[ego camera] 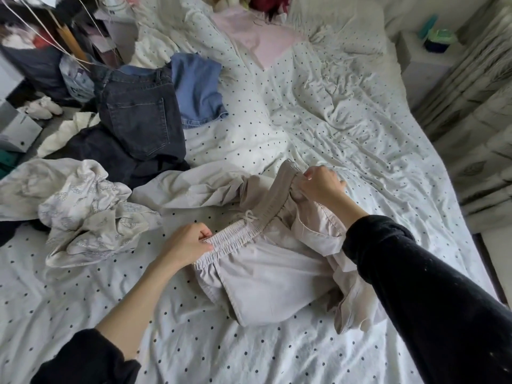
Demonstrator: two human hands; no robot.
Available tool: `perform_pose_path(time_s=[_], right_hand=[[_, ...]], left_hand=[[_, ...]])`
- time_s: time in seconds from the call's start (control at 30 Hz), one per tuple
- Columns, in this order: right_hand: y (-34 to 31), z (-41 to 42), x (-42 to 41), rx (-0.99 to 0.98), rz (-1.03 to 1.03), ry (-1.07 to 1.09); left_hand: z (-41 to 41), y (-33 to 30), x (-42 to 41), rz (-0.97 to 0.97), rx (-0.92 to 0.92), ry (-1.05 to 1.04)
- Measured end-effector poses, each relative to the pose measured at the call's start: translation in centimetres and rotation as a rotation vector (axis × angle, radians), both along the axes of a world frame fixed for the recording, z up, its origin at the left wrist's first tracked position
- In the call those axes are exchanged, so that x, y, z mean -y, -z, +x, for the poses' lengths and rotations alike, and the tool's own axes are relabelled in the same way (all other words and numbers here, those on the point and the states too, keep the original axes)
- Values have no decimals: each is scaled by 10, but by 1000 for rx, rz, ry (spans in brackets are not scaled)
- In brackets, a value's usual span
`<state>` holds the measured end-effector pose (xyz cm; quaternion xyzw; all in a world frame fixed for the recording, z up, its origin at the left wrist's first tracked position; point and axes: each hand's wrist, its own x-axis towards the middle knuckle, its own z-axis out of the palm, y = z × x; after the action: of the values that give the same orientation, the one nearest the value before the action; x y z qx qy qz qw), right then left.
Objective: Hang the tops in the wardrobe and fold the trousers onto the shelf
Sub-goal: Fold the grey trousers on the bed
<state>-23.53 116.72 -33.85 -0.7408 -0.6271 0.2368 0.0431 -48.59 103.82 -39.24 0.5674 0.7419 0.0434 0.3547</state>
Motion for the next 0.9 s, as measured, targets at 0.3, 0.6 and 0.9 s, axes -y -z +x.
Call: perform_pose_path(time_s=[0.3,0.6,0.9], right_hand=[[-90,9,2,-385,-59,14],[-180,22,18,-370,262,-34],[-224,36,17,-44,291,-470]], left_hand=[[-7,-138,-59,468,-282,-11],[26,-268,-66,907,-342,78],[34,-348,-45,1348,-351,256]])
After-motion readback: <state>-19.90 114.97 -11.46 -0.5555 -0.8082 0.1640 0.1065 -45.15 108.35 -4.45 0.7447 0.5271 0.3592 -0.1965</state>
